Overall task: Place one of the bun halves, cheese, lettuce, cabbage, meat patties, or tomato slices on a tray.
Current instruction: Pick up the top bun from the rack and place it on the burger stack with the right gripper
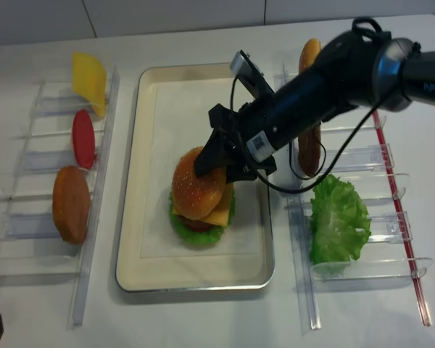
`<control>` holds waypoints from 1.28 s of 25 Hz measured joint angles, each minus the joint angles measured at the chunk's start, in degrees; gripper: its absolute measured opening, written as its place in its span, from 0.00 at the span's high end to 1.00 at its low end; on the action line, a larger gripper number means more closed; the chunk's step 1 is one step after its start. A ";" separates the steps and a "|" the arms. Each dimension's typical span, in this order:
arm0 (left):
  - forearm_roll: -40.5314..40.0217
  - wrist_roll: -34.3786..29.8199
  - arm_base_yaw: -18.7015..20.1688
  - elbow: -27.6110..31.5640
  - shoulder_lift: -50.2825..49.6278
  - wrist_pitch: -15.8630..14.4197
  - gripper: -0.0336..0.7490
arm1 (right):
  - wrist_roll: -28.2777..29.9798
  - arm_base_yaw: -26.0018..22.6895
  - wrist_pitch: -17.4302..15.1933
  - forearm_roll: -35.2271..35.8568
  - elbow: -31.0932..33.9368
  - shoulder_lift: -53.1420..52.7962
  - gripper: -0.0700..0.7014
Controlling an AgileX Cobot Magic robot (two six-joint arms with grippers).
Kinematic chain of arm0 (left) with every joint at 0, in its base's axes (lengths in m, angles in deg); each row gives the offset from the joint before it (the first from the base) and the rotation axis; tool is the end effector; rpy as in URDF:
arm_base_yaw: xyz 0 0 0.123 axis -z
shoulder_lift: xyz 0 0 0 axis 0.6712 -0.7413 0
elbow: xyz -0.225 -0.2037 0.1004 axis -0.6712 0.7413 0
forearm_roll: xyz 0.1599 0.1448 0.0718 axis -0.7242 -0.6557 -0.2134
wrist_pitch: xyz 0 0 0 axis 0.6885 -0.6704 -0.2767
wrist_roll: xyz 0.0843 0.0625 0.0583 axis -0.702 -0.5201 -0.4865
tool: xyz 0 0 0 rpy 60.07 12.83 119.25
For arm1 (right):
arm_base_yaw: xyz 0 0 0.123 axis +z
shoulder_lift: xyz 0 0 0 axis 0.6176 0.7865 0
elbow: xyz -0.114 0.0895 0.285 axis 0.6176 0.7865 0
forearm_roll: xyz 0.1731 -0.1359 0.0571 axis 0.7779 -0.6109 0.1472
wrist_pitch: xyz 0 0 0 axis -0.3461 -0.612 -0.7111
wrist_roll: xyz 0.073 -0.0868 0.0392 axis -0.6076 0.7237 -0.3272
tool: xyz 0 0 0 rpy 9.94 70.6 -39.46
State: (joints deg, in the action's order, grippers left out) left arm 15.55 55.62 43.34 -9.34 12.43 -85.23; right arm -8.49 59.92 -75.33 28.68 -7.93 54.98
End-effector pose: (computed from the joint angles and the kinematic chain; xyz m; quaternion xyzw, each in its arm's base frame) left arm -0.0443 0.0027 0.2360 0.0175 0.8809 0.0079 0.4729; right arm 0.3085 0.2309 0.2239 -0.0892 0.8595 0.5032 0.0087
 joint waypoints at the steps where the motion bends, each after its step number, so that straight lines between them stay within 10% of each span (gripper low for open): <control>1: 0.00 0.00 0.00 0.00 0.00 0.00 0.74 | -1.48 0.00 -0.12 -1.71 -0.89 0.00 0.45; 32: 0.00 0.00 0.00 0.00 0.00 0.00 0.74 | -16.63 0.00 -5.98 -21.16 -11.04 -0.12 0.28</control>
State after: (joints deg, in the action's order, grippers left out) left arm 15.55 55.62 43.34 -9.34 12.43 -85.23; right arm -25.13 59.92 -81.31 7.52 -18.97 54.87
